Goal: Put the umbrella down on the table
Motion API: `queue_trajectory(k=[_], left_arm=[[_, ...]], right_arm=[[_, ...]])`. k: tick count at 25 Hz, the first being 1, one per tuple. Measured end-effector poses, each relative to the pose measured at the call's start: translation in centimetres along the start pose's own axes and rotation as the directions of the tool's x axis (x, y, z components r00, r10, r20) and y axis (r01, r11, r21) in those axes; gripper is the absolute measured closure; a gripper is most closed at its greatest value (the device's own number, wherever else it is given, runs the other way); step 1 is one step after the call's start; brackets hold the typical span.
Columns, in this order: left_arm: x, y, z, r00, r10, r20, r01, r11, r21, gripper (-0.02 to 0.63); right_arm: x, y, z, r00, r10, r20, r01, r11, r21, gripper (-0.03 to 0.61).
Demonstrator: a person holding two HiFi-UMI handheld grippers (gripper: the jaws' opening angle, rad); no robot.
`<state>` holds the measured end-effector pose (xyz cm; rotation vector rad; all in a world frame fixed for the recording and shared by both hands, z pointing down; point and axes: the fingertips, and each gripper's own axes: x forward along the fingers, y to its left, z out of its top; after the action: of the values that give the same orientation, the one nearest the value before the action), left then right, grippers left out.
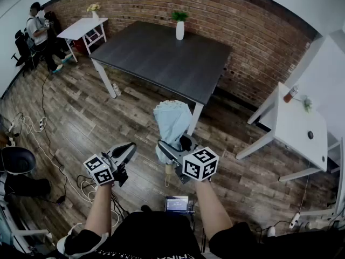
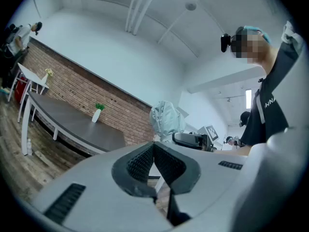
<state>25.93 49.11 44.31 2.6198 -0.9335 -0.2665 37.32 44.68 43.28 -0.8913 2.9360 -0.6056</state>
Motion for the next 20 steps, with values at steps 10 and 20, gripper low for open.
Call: queue_trajectory(k=[10, 20], left_arm=[[-2.1, -2.7, 0.2, 1.000, -0.009, 0.021, 0.009, 1.000, 0.018, 0.611], [-3.1, -2.9, 0.9, 0.998, 0.008, 0.055, -0.009, 1.000, 0.027, 0.611]], right_arm=[[-0.9, 3.4, -0.8, 1.000, -0.007, 0.004, 0.007, 1.000, -0.001, 0.272], [-0.8, 5.0, -1.0, 1.000, -0.001, -0.008, 0.001, 1.000, -0.013, 0.272]])
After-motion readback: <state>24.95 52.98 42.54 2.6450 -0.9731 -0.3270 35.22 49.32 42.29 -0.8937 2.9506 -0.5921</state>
